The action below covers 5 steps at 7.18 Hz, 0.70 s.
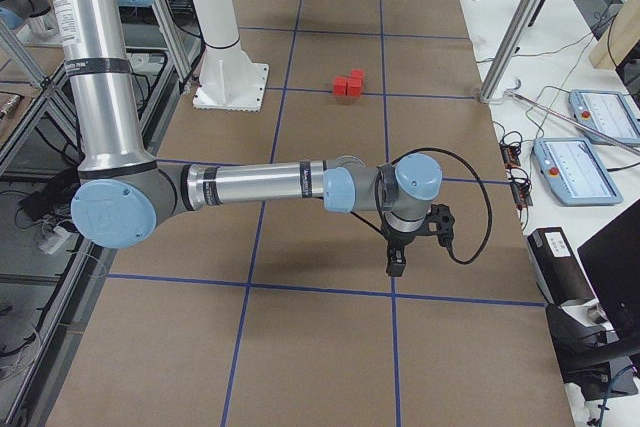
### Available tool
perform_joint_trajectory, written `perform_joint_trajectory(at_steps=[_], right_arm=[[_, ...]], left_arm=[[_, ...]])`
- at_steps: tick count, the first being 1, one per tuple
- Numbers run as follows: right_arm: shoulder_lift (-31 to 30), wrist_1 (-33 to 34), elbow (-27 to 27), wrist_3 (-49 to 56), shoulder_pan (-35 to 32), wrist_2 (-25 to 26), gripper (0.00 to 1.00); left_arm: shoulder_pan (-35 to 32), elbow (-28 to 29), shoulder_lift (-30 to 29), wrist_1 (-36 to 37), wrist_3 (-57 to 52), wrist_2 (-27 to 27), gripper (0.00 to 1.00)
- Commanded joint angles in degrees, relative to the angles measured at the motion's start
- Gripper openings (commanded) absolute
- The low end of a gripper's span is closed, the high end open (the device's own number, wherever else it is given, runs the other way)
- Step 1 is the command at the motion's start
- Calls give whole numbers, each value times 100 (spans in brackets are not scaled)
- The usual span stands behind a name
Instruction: Form red blocks into L shape at center
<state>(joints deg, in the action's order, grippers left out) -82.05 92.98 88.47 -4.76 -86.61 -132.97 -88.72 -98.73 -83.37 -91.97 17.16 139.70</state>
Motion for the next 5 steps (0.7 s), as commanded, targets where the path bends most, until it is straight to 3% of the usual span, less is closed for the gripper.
perform_joint_trajectory(at_steps=[1,4,5], right_arm=[[13,18,30,46,-5,200,100],[5,-8,30,46,-5,324,100],[5,-8,30,46,-5,324,100]], left_arm=[[4,12,39,-23,-2,-21,100],[21,-94,57,-32,-586,-749,100],[12,-59,57,12,-965,-733,100]])
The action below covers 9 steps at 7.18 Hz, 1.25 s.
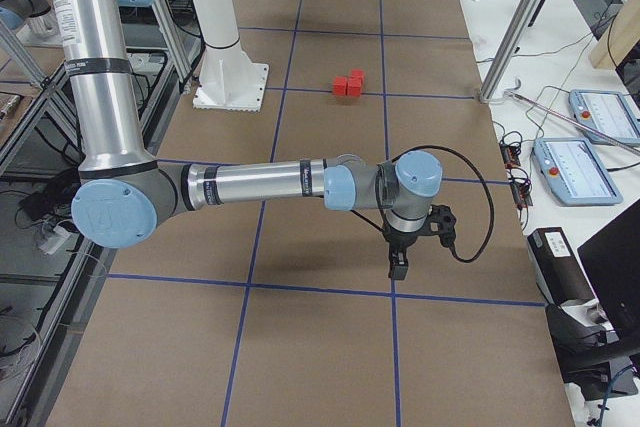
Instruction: Form red blocks into L shape at center
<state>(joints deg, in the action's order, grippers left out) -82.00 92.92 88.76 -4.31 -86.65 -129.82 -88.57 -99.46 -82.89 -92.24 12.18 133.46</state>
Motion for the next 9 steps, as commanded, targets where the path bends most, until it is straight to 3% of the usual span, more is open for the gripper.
perform_joint_trajectory(at_steps=[1,9], right_arm=[[0,-2,1,0,8,9,100],[-62,-20,79,-17,8,-88,100]], left_arm=[[-2,31,27,57,-471,-83,100],[7,-4,62,57,-436,-48,100]])
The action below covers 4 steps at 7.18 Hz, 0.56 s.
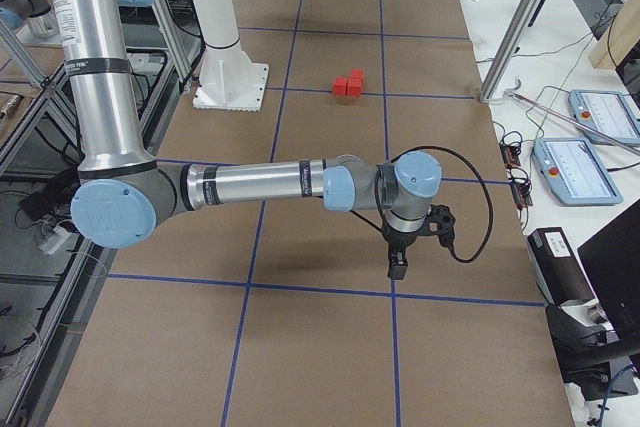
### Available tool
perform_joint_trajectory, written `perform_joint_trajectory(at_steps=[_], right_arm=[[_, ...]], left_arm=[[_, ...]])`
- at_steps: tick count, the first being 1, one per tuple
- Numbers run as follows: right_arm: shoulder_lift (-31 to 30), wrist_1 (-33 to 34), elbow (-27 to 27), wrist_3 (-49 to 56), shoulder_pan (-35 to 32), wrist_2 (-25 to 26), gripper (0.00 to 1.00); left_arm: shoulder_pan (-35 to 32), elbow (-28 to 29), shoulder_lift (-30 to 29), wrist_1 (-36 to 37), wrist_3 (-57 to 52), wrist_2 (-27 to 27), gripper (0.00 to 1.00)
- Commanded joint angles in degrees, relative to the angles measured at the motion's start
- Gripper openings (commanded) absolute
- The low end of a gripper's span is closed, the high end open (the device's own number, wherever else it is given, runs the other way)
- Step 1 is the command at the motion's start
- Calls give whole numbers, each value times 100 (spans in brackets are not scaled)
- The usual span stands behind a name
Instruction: Form red blocks into L shape at center
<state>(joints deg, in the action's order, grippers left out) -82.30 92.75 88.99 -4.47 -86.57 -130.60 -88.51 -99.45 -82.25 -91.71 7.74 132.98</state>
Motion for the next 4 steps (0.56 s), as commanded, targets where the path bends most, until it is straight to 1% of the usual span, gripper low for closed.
perform_joint_trajectory(at_steps=[1,4], right_arm=[[-49,6,127,-1,0,-10,100],[-94,-3,145,-1,0,-36,100]], left_arm=[[0,-13,-2,-5,8,0,100],[0,-57,-10,-5,8,0,100]])
